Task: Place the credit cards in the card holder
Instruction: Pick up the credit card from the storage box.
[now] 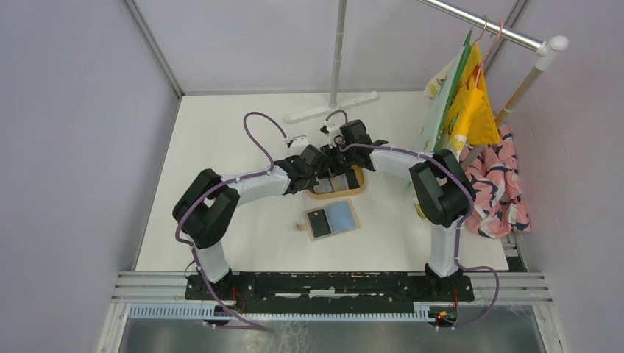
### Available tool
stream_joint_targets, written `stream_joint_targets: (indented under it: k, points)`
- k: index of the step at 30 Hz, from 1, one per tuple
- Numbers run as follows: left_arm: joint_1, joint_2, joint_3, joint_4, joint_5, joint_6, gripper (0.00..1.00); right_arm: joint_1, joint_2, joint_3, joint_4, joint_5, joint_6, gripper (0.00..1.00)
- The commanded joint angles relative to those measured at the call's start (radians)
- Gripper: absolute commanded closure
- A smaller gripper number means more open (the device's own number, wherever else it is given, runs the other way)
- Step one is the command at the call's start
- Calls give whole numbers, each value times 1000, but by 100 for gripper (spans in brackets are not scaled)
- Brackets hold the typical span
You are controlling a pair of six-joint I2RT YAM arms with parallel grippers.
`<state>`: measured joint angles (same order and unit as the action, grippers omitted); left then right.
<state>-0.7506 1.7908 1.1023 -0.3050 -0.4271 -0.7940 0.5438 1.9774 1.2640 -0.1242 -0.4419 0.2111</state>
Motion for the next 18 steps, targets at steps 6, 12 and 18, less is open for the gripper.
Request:
stream_joint_targets:
  k: [6,12,18]
  points:
    - [-12,-6,41,70,25,-25,98,-6,-53,18,-79,126,-122,63]
    - [-5,-10,33,72,26,-28,98,-57,-79,-9,-67,62,-129,79]
    - [-3,-11,33,73,28,-28,98,-112,-86,-32,-52,-55,-139,77]
